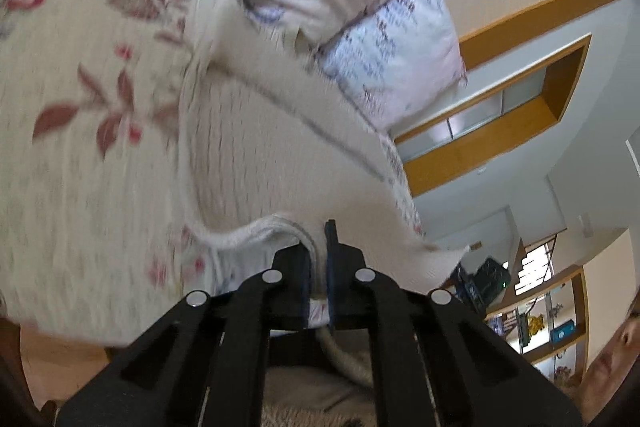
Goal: Fold small clothes
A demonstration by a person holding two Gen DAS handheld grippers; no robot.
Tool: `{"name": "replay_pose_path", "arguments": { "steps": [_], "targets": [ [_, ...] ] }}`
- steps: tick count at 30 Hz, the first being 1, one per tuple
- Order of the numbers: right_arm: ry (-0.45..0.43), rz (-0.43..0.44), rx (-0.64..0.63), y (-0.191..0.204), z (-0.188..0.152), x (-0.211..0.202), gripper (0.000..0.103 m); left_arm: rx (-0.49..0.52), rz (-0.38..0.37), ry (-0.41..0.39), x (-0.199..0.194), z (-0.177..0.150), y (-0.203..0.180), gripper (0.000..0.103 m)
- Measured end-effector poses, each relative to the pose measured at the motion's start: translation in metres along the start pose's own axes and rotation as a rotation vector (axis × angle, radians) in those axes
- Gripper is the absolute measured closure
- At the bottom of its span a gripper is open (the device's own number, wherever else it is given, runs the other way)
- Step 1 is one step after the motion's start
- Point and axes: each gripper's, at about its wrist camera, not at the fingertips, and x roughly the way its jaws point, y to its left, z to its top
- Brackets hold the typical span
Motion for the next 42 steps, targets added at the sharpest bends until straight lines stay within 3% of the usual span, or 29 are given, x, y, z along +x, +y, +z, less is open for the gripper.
{"name": "replay_pose_path", "arguments": {
  "steps": [6,13,21,26,30,34,38,42],
  "targets": [
    [-0.093,-0.03,0.061,-0.009,0.022,0.003,0.093,-0.02,-0.028,-0.1,-0.003,0.041,-0.008,0.097],
    [-0.14,-0.038,0.113,-0.019,0.057,0.02,0.093,0.021,-0.043,-0.171,0.002,0.084,-0.027,0.097],
    [-0.141,-0.181,0.123,-0.036,0.116,0.064,0.093,0.084,0.003,-0.224,0.03,0.152,-0.061,0.097],
    [-0.066,-0.295,0.152,-0.065,0.138,0.116,0.093,0.058,0.042,-0.232,0.072,0.187,-0.047,0.097],
    [0.036,-0.364,0.215,-0.1,0.13,0.164,0.093,-0.056,0.079,-0.198,0.113,0.206,-0.007,0.097],
    [0.107,-0.41,0.284,-0.132,0.122,0.204,0.093,-0.108,0.108,-0.183,0.138,0.215,0.017,0.097],
    [0.118,-0.428,0.327,-0.148,0.124,0.222,0.093,-0.155,0.109,-0.188,0.153,0.224,0.033,0.097],
    [0.172,-0.498,0.373,-0.162,0.12,0.242,0.093,-0.207,0.144,-0.178,0.171,0.229,0.052,0.097]
  ]
}}
